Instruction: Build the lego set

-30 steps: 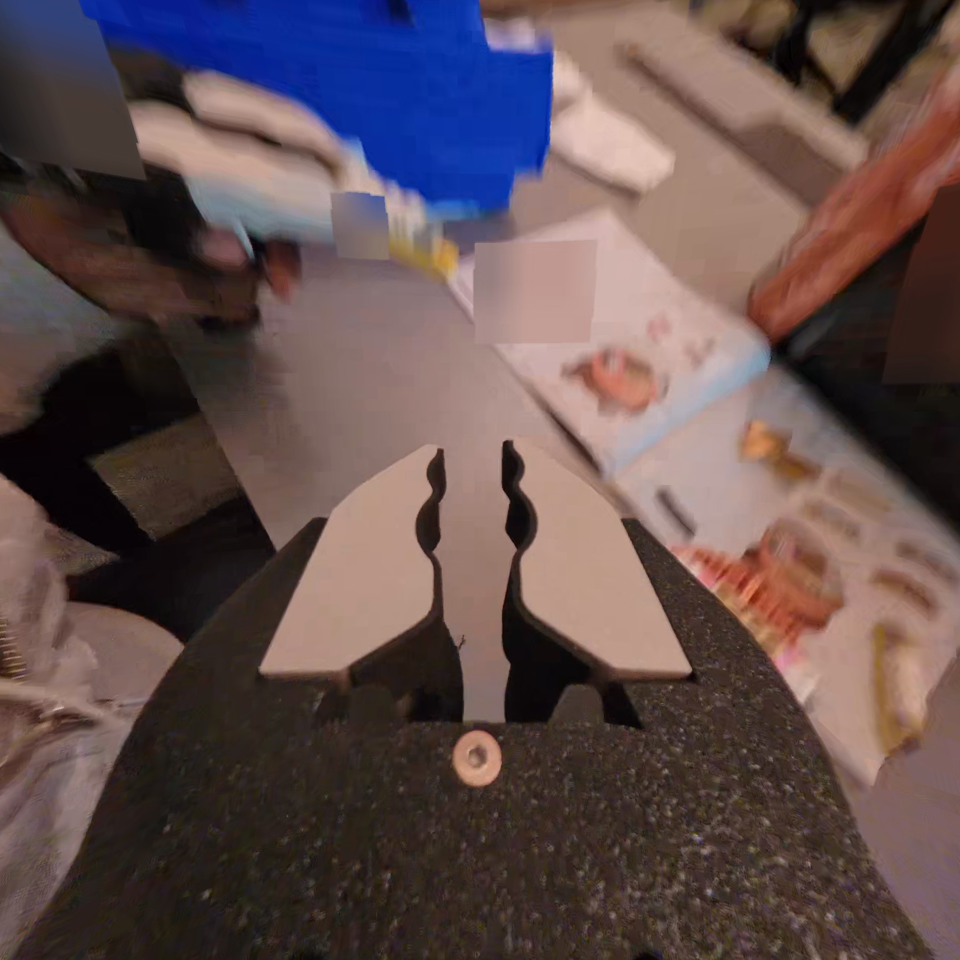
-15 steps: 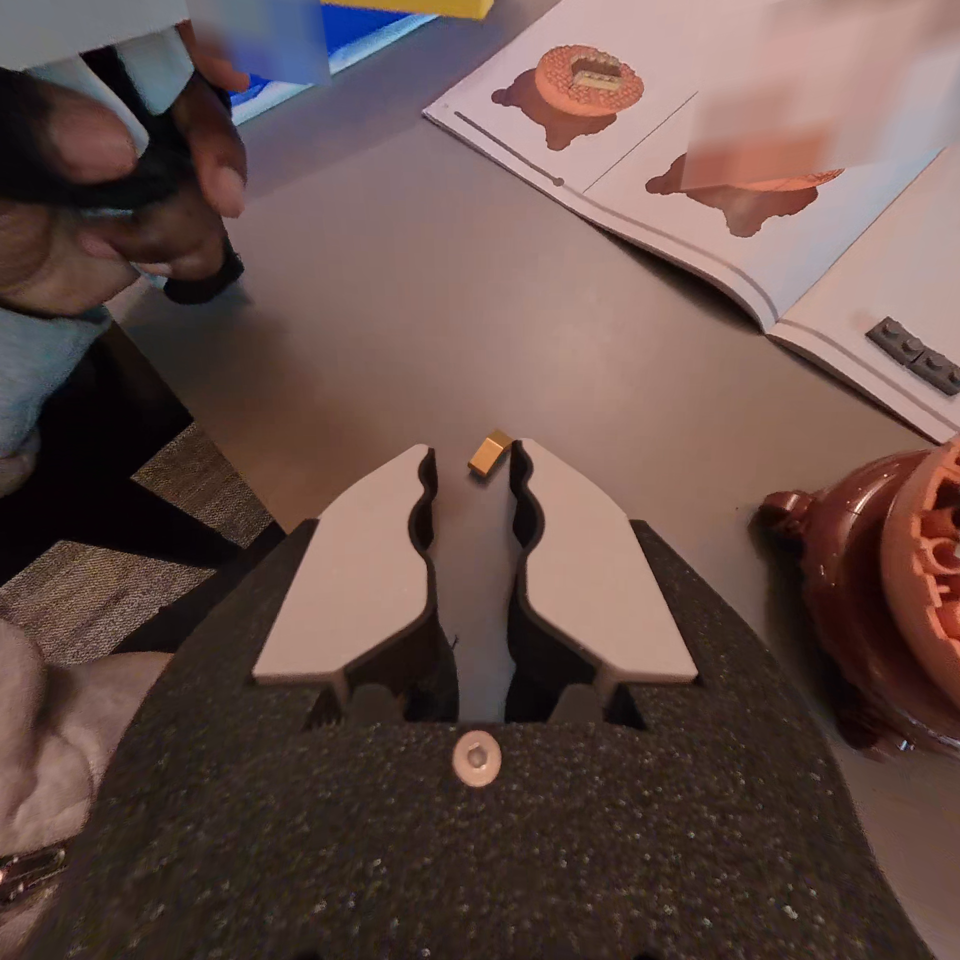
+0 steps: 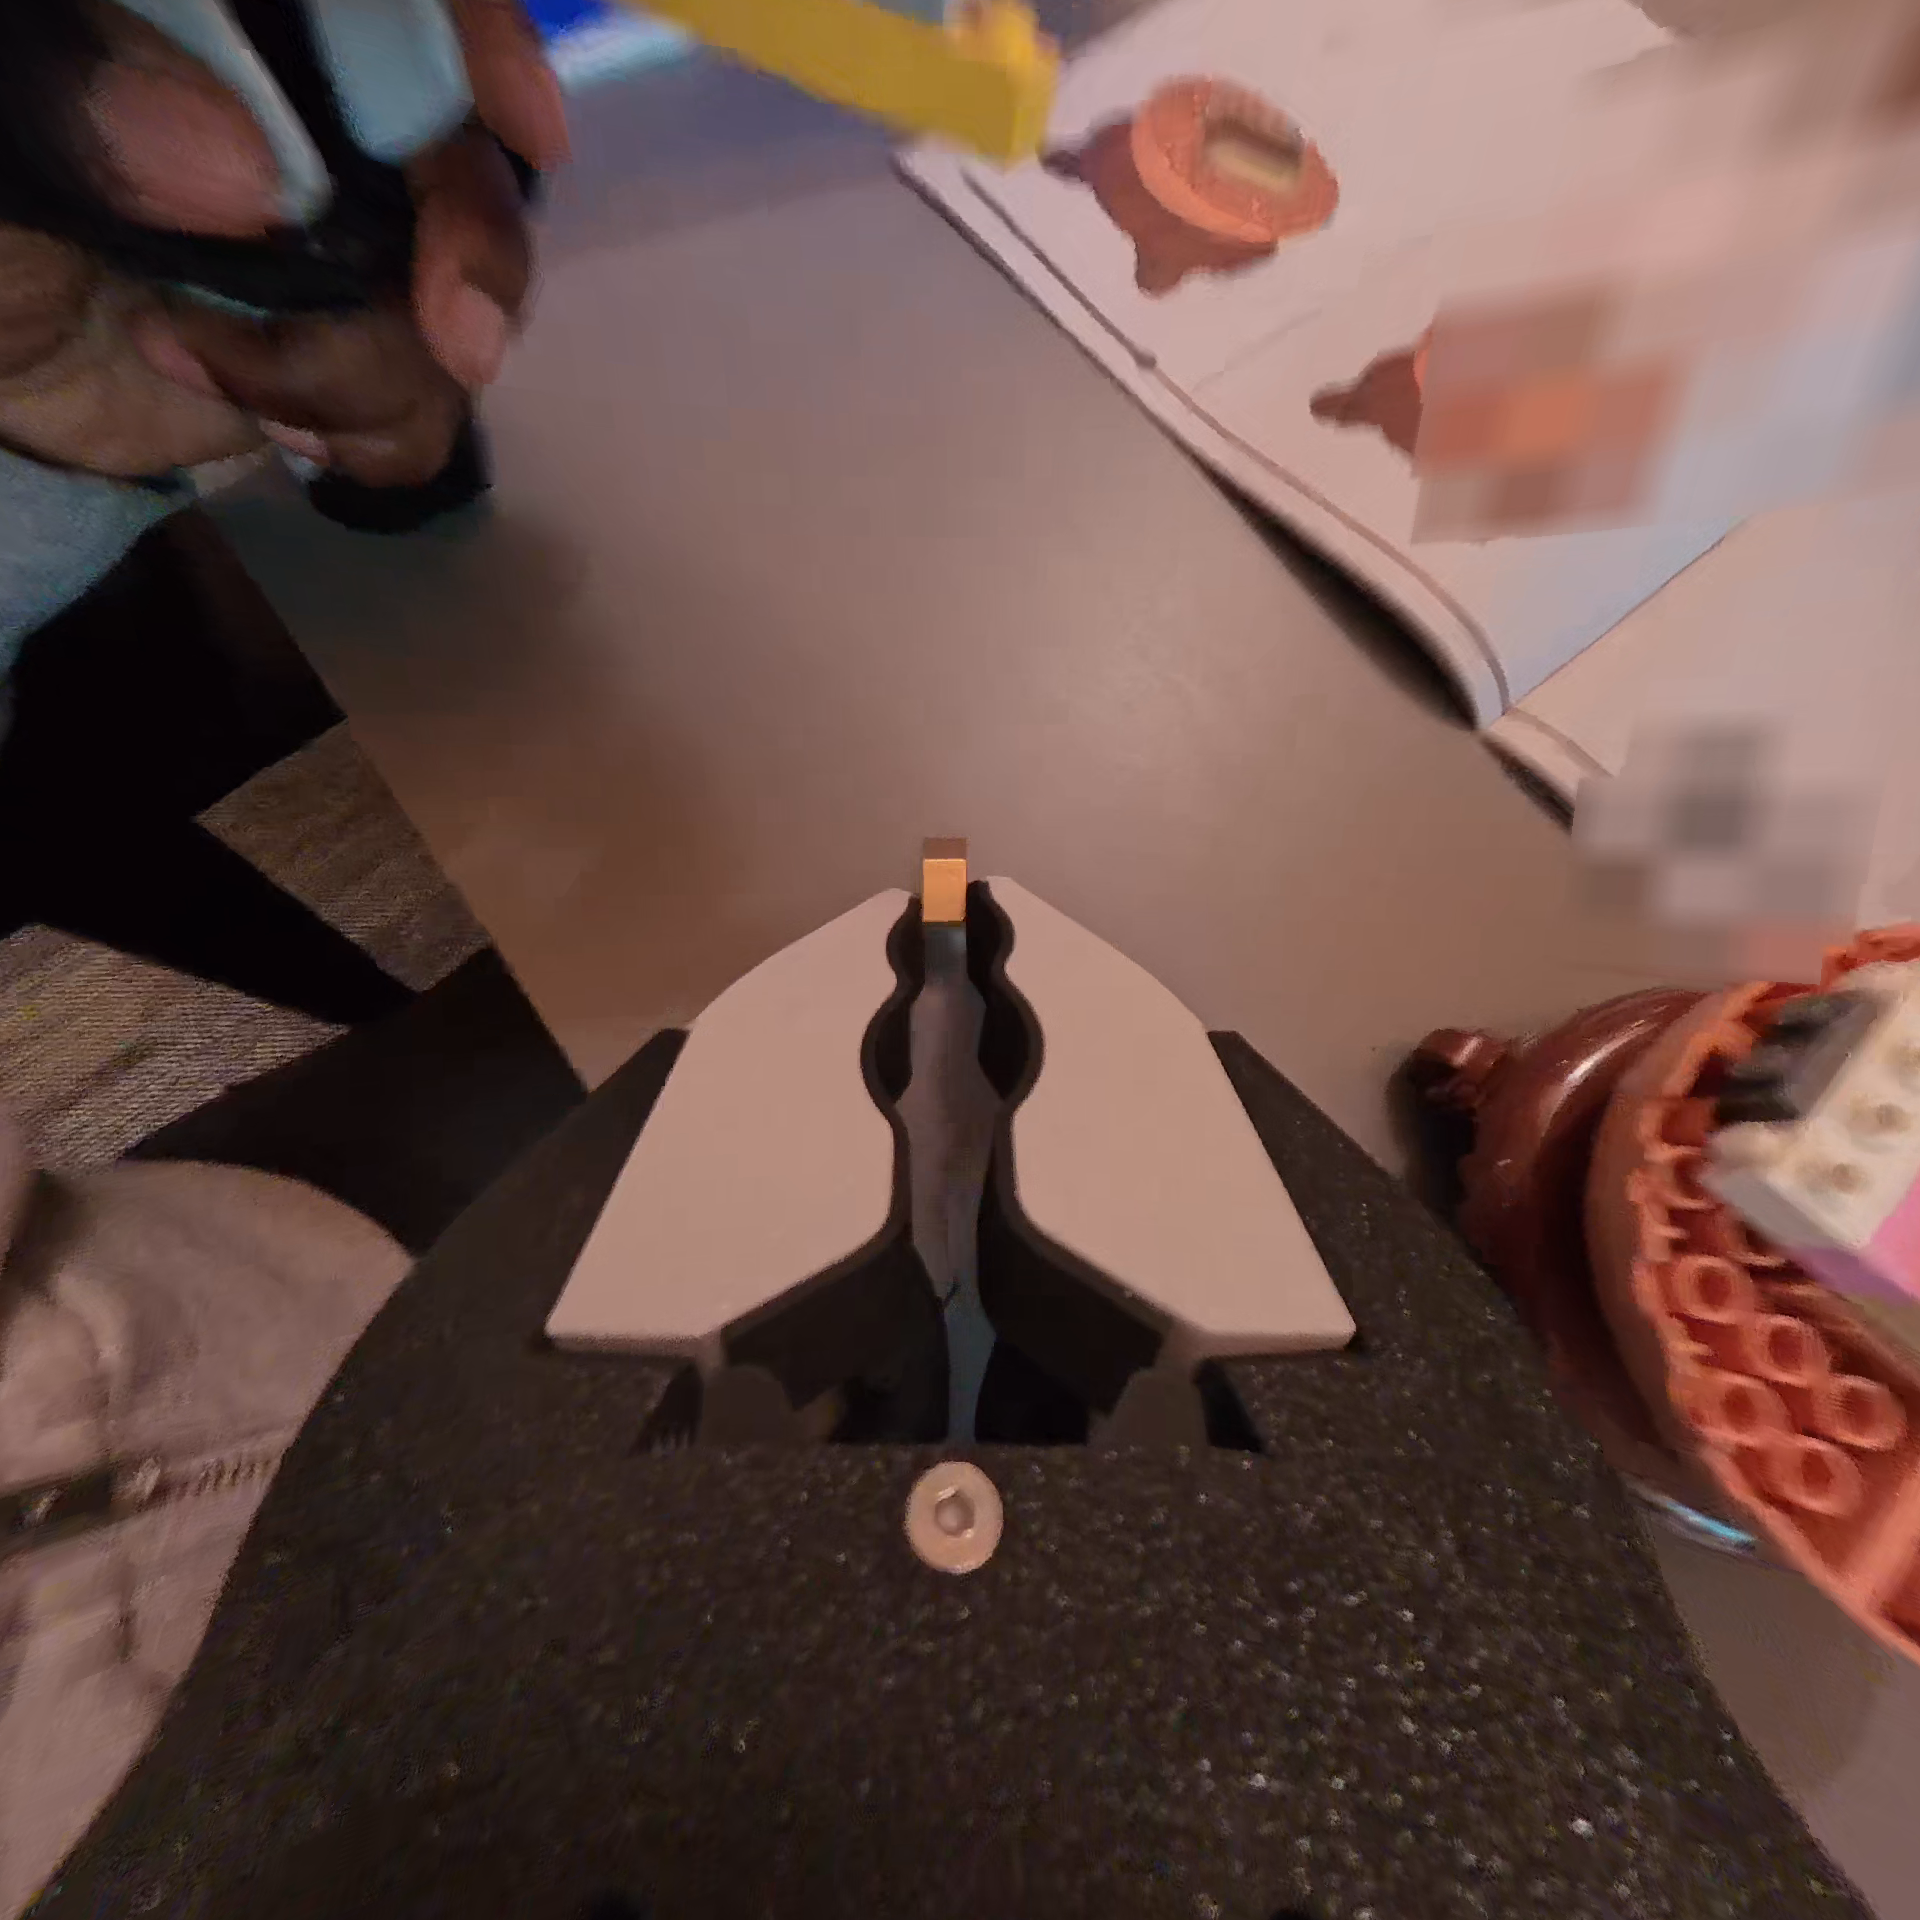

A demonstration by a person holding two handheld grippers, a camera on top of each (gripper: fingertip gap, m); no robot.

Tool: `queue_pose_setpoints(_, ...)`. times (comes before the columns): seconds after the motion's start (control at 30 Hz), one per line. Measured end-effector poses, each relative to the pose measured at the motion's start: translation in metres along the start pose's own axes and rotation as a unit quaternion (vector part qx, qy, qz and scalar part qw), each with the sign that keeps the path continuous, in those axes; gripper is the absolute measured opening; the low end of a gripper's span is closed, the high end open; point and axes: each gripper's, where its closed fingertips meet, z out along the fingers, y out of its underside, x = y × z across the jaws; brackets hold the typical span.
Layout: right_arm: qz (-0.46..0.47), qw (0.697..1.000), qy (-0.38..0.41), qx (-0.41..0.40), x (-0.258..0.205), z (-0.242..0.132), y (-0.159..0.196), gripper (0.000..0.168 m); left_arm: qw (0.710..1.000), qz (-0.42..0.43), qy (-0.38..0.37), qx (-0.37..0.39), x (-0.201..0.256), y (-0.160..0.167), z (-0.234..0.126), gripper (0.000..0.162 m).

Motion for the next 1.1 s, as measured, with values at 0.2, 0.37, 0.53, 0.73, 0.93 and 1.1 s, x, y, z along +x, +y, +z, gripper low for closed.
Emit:
queue_pose_setpoints(0.2, -0.101, 0.979, -0.132, 0.118, -0.001, -0.079, -0.062, 0.007, 0.974, -0.163, 0.153, 0.043, 0.028, -0.007, 0.004, 0.011)
queue_pose_setpoints(0.37, -0.039, 0.945, -0.29, 0.144, -0.002, -0.102, -0.09, 0.007, 0.968, -0.155, 0.193, 0.042, 0.048, -0.005, 0.019, 0.011)
queue_pose_setpoints(0.53, -0.045, 0.942, -0.312, 0.114, 0.003, -0.094, -0.083, 0.007, 0.972, -0.133, 0.192, 0.034, 0.057, -0.006, 0.03, 0.011)
queue_pose_setpoints(0.73, -0.068, 0.953, -0.278, 0.099, 0.009, -0.087, -0.079, 0.007, 0.976, -0.125, 0.176, 0.041, 0.051, -0.011, 0.031, 0.01)
queue_pose_setpoints(0.93, -0.068, 0.947, -0.297, 0.097, 0.0, -0.087, -0.083, 0.007, 0.974, -0.125, 0.181, 0.054, 0.052, -0.014, 0.028, 0.01)
queue_pose_setpoints(1.1, -0.064, 0.943, -0.314, 0.09, -0.004, -0.087, -0.083, 0.007, 0.973, -0.124, 0.184, 0.067, 0.053, -0.017, 0.025, 0.01)
